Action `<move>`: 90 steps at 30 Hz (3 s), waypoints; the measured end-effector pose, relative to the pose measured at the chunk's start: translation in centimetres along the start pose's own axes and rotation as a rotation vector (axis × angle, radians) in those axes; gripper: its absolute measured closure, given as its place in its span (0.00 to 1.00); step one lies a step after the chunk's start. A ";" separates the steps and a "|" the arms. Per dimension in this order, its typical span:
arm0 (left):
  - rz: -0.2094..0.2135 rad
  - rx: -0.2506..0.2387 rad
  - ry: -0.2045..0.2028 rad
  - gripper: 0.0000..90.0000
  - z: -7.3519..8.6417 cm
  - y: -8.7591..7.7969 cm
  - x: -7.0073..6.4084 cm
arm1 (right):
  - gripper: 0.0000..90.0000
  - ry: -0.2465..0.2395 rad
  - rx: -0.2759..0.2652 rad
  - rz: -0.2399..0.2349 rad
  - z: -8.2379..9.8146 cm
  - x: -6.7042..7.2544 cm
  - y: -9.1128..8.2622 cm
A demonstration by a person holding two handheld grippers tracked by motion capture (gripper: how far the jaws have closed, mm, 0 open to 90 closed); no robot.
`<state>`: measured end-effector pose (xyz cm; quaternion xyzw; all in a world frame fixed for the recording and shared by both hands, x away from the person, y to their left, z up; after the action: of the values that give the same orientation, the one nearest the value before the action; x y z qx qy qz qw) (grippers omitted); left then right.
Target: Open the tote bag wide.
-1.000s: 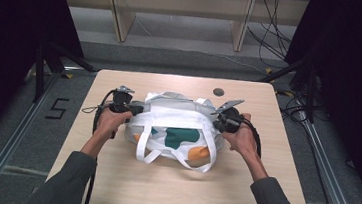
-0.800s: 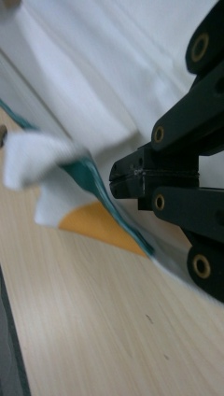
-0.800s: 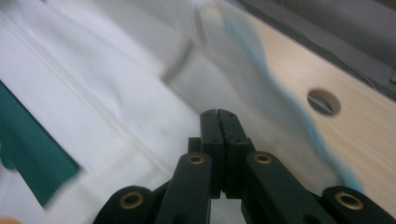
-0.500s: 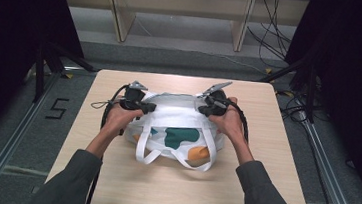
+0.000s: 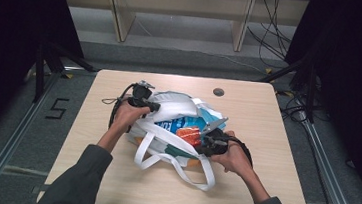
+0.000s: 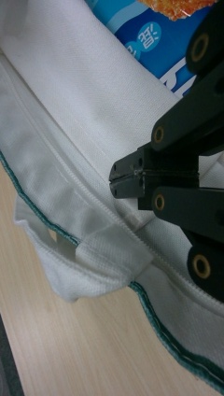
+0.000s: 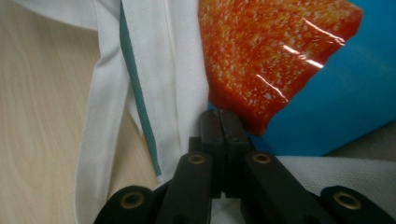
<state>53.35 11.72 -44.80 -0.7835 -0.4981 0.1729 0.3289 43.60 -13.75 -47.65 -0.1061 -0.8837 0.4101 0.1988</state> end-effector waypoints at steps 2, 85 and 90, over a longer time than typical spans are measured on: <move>0.012 -0.016 0.010 0.99 0.0 -0.7 -0.2 | 1.00 0.014 -0.043 0.005 -0.4 0.0 -0.5; 0.041 -0.011 0.125 0.99 4.7 -3.6 0.9 | 1.00 0.136 -0.214 0.308 -1.0 -8.7 -3.8; 0.071 -0.051 0.099 0.98 2.8 -4.0 0.1 | 1.00 0.015 -0.262 0.209 -2.4 -4.4 -4.7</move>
<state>49.06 13.93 -44.02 -0.8163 -0.4574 0.1325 0.3268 48.52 -16.62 -43.81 -0.2254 -0.9123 0.3091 0.1460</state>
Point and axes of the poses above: each handheld gripper's, and its own axes: y roughly forward along the jaws, z roughly out of its underside, x roughly to its left, the point moved 3 cm from there along y, roughly forward along the jaws, and after that the axes turned 14 degrees about -z, right-handed, at the moved point
